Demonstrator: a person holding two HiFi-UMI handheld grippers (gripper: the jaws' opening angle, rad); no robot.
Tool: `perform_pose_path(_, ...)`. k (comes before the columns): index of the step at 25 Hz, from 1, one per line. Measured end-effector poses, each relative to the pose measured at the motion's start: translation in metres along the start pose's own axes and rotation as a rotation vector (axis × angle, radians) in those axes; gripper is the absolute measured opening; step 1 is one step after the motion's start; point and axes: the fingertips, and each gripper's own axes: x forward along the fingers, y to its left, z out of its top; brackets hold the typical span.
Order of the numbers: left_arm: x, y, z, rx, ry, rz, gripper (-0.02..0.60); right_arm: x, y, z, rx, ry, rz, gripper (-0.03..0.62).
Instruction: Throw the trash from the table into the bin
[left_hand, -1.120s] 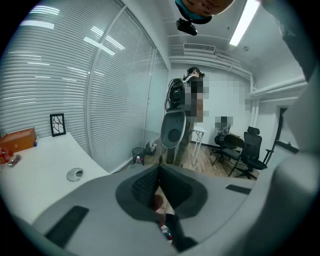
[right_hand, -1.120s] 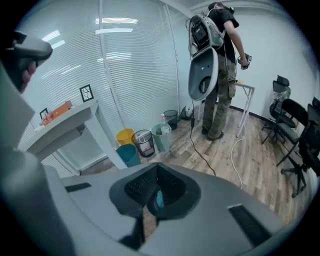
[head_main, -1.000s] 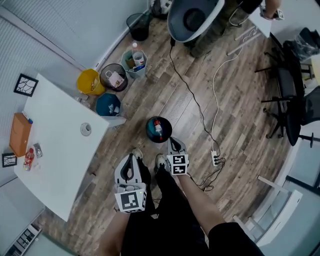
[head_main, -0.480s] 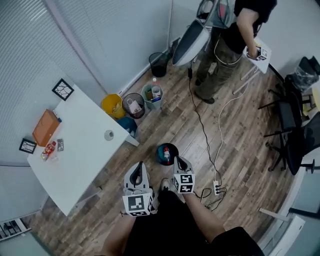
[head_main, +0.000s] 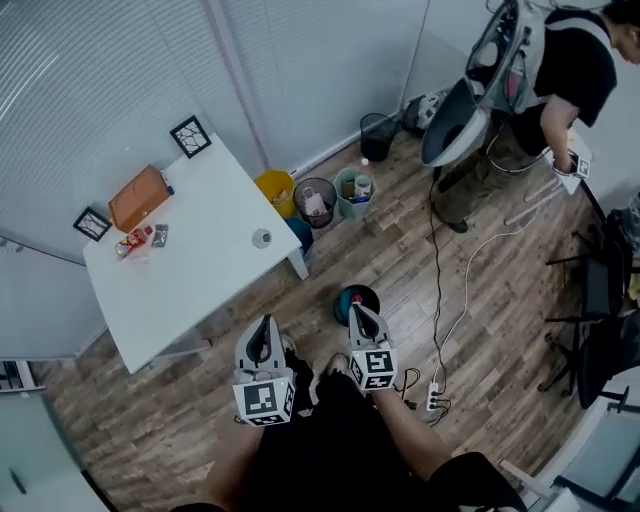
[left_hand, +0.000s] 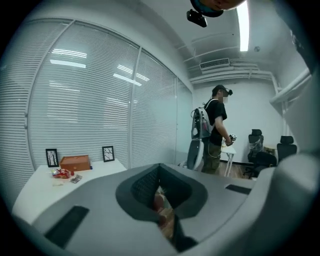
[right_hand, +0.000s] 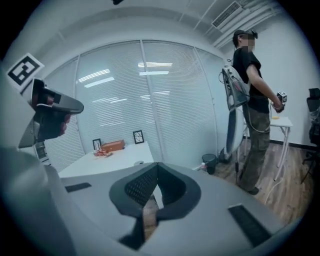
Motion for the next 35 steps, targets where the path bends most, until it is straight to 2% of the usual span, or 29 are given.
perform_pose_path(7, -0.052, 0.054, 0.004, -0.054, -0.027, 0.172, -0.002, 0.009, 0.102, 0.065, -0.083, -0.083, 0.257, 0.005)
perform_pose_path(14, -0.110, 0.138, 0.002, -0.064, -0.024, 0.352, -0.002, 0.028, 0.215, 0.106, -0.155, -0.143, 0.458, 0.005)
perform_pose_path(19, -0.140, 0.187, -0.013, -0.132, -0.006, 0.429, -0.002, 0.035, 0.276, 0.122, -0.184, -0.173, 0.542, 0.005)
perform_pose_path(22, -0.150, 0.202, -0.018, -0.142, -0.016, 0.454, -0.002, 0.039, 0.300, 0.123, -0.211, -0.179, 0.581, 0.005)
perform_pose_path(29, -0.159, 0.219, -0.018, -0.120, -0.016, 0.491, -0.003, 0.037, 0.323, 0.118, -0.222, -0.153, 0.623, 0.005)
perform_pose_path(35, -0.166, 0.224, -0.014, -0.148, -0.052, 0.478, -0.002, 0.034, 0.331, 0.116, -0.221, -0.149, 0.623, 0.005)
